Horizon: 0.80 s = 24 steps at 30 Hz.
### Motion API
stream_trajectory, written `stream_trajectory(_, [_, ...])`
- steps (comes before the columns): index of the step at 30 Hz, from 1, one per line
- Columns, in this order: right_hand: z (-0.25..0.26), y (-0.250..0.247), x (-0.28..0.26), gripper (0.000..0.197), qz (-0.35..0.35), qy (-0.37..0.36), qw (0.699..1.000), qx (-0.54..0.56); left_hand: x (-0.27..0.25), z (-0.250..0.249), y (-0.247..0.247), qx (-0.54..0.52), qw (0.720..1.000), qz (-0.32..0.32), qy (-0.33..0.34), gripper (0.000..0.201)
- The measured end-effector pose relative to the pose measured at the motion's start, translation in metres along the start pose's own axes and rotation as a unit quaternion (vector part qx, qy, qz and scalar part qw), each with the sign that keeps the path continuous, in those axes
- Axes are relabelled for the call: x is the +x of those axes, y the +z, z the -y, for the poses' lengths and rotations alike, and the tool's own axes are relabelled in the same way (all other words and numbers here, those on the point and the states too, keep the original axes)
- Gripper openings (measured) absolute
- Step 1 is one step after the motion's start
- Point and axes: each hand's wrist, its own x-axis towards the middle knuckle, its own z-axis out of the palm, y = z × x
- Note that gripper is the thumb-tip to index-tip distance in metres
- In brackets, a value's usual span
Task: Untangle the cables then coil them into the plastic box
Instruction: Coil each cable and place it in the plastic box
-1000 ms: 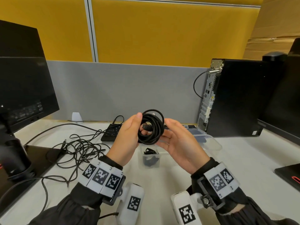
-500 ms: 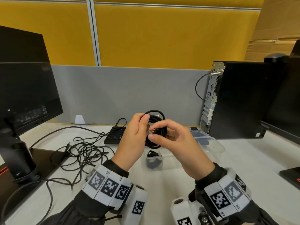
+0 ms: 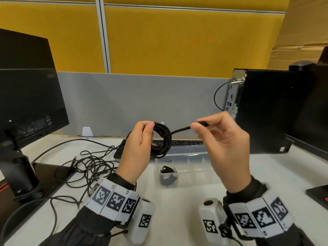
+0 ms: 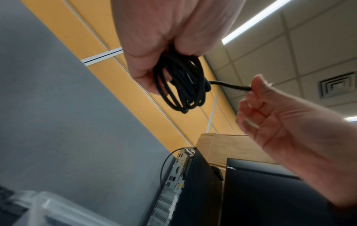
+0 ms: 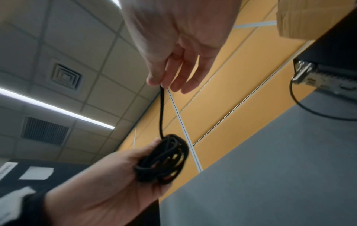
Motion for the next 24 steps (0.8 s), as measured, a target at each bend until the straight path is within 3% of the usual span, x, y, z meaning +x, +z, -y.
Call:
stream_trajectory(2, [-0.001,-0.006,0.004,0.012,0.04,0.025,0.999,-0.026,0.0,-0.002,-0.003,0.017,1.0,-0.009,0.022,0.021])
stream_trajectory(4, [-0.006,-0.013,0.007,0.014,0.15,0.07,0.983,-0.079,0.001,-0.004,-0.008,0.027,0.999,-0.029,0.03,0.019])
stream_trajectory(7, [-0.011,-0.014,0.003,0.007,0.336,0.093,0.923,-0.166,0.001,-0.006,-0.012,0.056,0.997,-0.036,0.043,0.017])
stream_trajectory(8, [-0.011,-0.011,0.0,0.001,0.372,0.091,0.907,-0.173,0.0,-0.007,-0.011,0.069,0.996,-0.035,0.05,0.016])
stream_trajectory(10, [-0.008,0.0,-0.008,0.012,0.411,0.083,0.89,-0.18,-0.001,-0.008,-0.01,0.08,0.994,-0.035,0.06,0.015])
stream_trajectory(14, [0.004,0.018,-0.017,0.018,0.378,0.103,0.909,-0.141,-0.003,-0.009,-0.005,0.058,0.996,-0.034,0.06,0.017])
stream_trajectory(17, [0.004,0.019,-0.013,0.027,0.324,0.073,0.931,-0.153,-0.003,-0.008,-0.003,0.044,0.997,-0.027,0.054,0.018])
stream_trajectory(19, [0.003,0.012,-0.007,0.03,0.319,0.047,0.93,-0.178,-0.003,-0.007,-0.004,0.064,0.996,-0.027,0.063,0.017])
stream_trajectory(22, [-0.002,-0.001,-0.001,0.039,0.297,-0.053,0.912,-0.278,-0.002,-0.008,-0.006,0.099,0.991,-0.028,0.086,0.014])
stream_trajectory(24, [-0.011,-0.006,-0.001,0.045,0.258,-0.135,0.89,-0.35,0.0,-0.011,-0.009,0.055,0.994,-0.043,0.08,0.015])
